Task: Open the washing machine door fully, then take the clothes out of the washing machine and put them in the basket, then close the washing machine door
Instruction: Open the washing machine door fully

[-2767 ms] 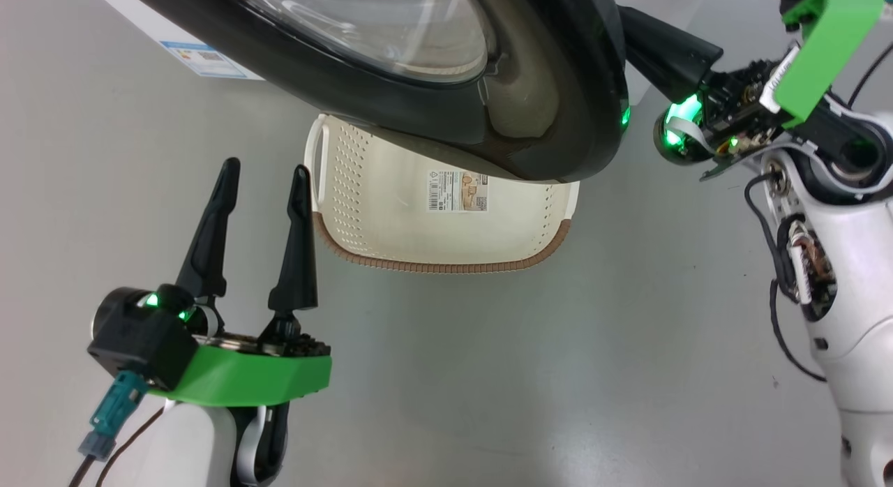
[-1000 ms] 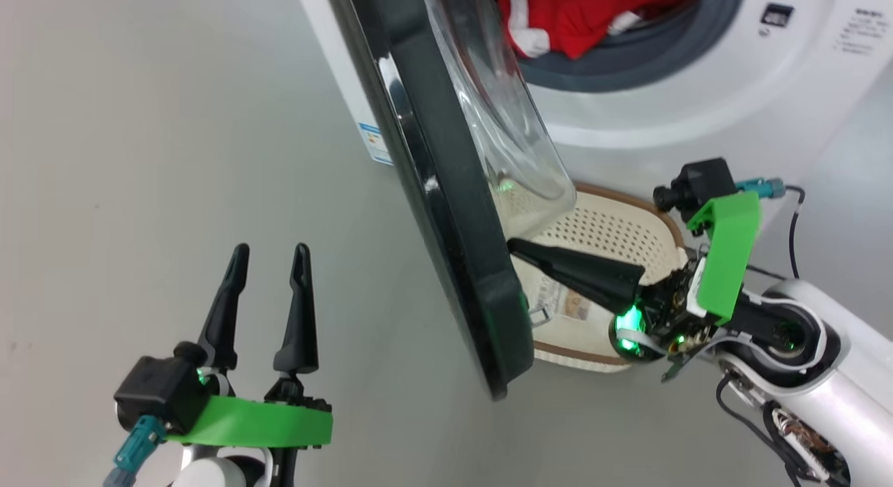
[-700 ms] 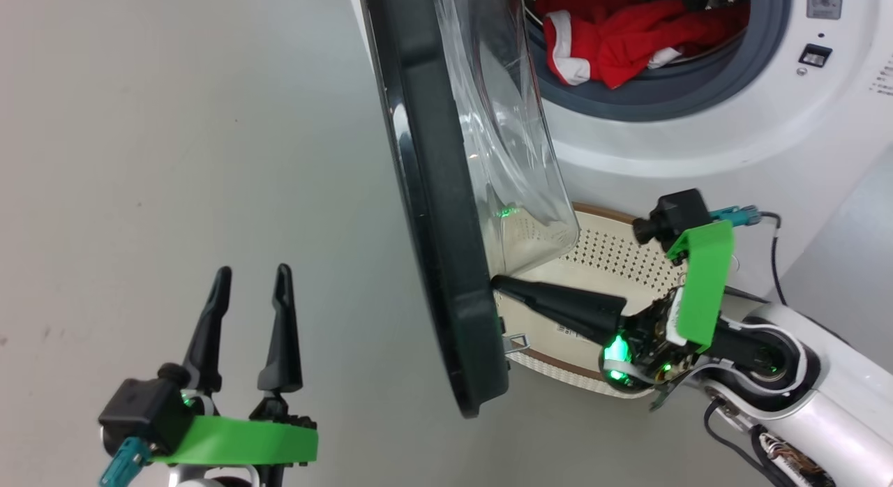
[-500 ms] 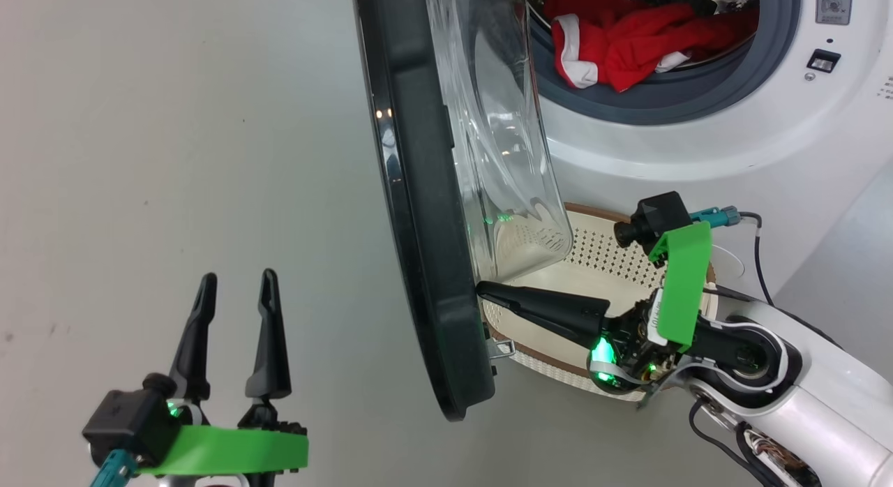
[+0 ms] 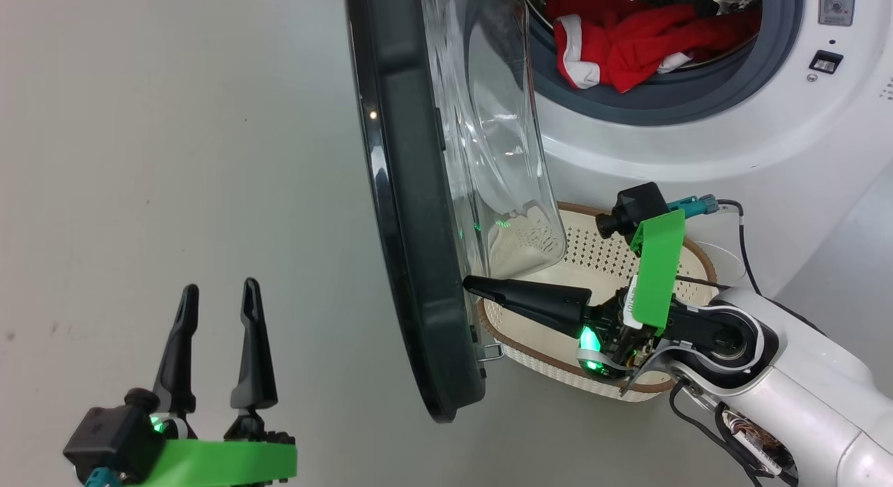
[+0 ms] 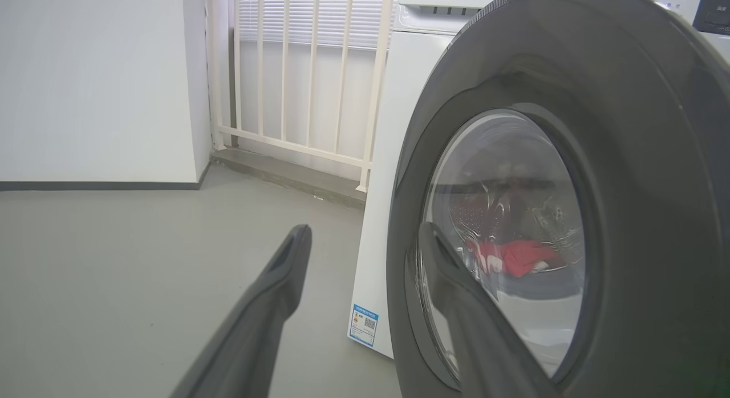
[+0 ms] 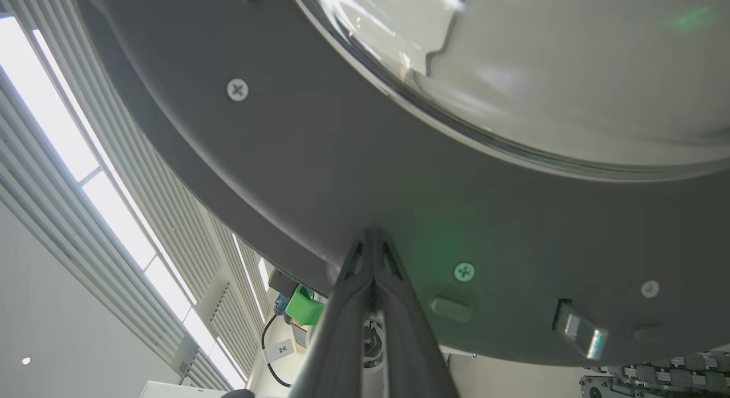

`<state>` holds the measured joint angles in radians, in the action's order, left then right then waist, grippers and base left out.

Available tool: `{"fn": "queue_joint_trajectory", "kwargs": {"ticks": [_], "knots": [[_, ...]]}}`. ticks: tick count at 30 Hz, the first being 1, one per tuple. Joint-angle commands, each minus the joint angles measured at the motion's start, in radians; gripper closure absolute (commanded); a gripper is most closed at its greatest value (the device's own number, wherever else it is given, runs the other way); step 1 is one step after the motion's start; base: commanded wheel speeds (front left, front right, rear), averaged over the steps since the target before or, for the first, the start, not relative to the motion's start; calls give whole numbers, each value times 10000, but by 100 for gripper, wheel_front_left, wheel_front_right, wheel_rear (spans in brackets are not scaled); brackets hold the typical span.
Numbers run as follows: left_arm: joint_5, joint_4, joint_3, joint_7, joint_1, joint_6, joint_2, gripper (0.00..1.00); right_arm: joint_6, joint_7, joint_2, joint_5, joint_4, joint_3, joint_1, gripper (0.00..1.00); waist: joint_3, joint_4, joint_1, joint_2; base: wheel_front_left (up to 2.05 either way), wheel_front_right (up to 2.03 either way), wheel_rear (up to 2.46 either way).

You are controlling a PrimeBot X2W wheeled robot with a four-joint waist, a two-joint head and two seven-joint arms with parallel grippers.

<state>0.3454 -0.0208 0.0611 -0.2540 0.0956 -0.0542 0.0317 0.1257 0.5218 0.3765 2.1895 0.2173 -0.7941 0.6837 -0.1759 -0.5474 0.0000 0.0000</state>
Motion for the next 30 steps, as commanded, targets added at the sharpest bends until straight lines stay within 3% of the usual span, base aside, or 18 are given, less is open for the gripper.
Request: {"fn": "queue_joint_trajectory", "kwargs": {"ticks": [1, 18, 23, 24, 27, 28, 30], "knots": [[109, -327, -402, -78, -65, -130, 185, 0, 50, 102, -272, -53, -157, -77, 137, 100, -11, -3, 0, 0, 0, 0, 0], [209, -459, -369, -78, -219, -250, 185, 0, 50, 382, -673, -220, 451, -76, 352, 100, -80, -20, 0, 0, -1, -1, -1], [227, -355, -312, -78, -228, -173, 185, 0, 50, -318, -636, -895, 773, -50, 414, 100, -25, -3, 0, 0, 0, 0, 0], [225, -323, -299, -78, -224, -154, 185, 0, 50, -504, -628, -1108, 828, -67, 416, 72, -6, 2, 0, 0, 0, 0, 0], [199, -196, -268, -78, -212, -102, 185, 0, 50, -1002, -647, -1507, 913, -45, 321, 6, 67, 23, 0, 0, 0, 0, 0], [186, -152, -265, -78, -205, -84, 185, 0, 50, -1196, -640, -1657, 901, -7, 283, 0, 93, 30, 0, 0, 0, 0, 0], [167, -49, -246, -78, -191, -27, 185, 0, 50, -1668, -571, -2100, 889, 39, 224, 0, 140, 42, 0, 0, 0, 0, 0]]}}
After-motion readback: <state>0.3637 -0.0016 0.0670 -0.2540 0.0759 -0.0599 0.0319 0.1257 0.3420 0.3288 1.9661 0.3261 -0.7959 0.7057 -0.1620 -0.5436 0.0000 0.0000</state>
